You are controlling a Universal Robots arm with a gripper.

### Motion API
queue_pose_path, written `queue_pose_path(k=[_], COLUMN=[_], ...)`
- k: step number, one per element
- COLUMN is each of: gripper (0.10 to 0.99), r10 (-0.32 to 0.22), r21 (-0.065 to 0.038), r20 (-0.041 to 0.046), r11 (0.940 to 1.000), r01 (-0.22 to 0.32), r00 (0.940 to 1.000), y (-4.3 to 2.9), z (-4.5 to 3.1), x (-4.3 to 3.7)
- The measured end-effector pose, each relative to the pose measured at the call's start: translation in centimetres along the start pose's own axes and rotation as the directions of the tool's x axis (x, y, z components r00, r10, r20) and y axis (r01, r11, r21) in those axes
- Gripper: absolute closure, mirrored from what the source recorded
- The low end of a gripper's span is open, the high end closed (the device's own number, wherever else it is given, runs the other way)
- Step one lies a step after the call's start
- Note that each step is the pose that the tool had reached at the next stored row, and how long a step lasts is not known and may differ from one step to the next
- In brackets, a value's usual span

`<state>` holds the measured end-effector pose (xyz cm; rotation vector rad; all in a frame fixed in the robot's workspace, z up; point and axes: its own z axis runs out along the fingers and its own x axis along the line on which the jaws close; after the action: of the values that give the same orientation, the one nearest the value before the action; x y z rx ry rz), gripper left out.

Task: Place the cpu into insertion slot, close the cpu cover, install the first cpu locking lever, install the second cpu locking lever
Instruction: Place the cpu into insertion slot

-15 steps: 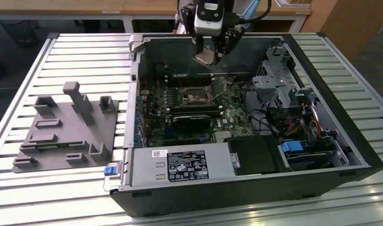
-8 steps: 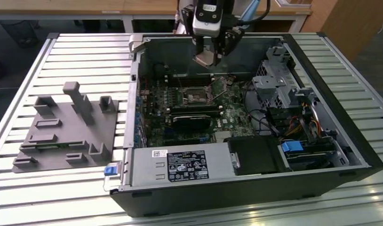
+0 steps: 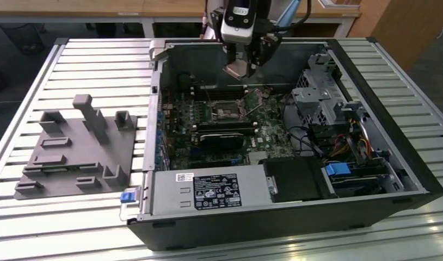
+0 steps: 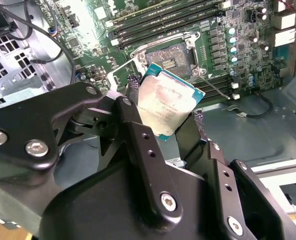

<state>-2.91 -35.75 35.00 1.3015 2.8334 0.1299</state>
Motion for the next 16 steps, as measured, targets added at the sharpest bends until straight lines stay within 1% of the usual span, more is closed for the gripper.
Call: queue_pose_path(k=[11, 14, 16], gripper=[0.545, 0.545, 0.545], r10=[0.046, 0.078, 0.106], r21=[0.000, 0.000, -0.001], r20=[0.0050, 0.0080, 0.0103], r11=[0.9990, 0.9969, 0.9944], r01=[-0.046, -0.078, -0.106], r00=[0.9989, 0.9969, 0.9944], y=[-0.03, -0.03, -0.04], z=[0.32, 0.43, 0.51], x=[0.00, 0.00, 0.00])
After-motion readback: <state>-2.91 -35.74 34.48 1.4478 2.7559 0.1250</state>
